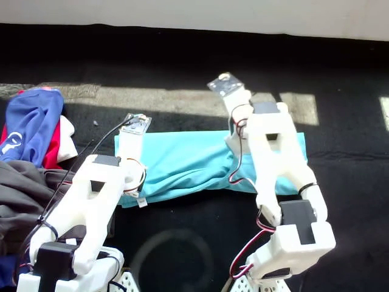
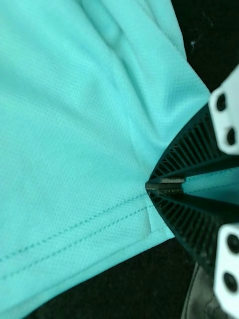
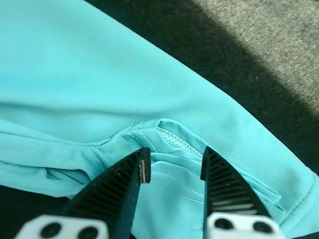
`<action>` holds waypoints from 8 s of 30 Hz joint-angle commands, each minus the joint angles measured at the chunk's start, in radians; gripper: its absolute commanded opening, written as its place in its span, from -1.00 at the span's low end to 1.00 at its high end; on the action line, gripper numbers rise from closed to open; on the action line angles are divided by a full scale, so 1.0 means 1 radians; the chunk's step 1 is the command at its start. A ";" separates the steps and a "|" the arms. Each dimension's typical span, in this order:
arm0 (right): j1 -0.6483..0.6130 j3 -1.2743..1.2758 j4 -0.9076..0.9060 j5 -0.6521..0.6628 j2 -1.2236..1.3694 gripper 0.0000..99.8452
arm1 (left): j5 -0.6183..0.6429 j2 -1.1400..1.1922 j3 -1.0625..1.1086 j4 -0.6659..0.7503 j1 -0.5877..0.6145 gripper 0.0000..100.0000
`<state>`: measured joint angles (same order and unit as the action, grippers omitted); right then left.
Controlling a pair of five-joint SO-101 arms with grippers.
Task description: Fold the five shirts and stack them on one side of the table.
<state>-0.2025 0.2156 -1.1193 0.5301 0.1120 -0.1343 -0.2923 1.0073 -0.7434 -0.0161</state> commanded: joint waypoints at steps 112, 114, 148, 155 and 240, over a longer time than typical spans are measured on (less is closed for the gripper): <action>0.323 0.251 -0.265 -0.031 -0.788 -0.99 | 0.133 0.699 -0.928 -0.442 0.168 -0.65; 0.323 0.251 -0.265 -0.031 -0.788 -0.99 | 0.120 0.743 -0.947 -0.443 0.168 -0.65; 0.894 0.944 0.378 -0.037 -0.786 -0.99 | 0.124 0.808 -1.478 -0.999 0.016 -0.98; 1.069 1.076 0.463 -0.037 -0.785 -0.99 | 0.164 0.742 -1.636 -1.025 -0.252 -0.98; 1.173 1.351 0.849 -0.034 -0.780 -0.99 | 0.285 1.135 -2.275 -1.033 -0.868 -0.98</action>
<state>0.9314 1.5443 -0.2831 0.4887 -0.6782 0.1511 0.9643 -1.2068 -1.7714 -0.8830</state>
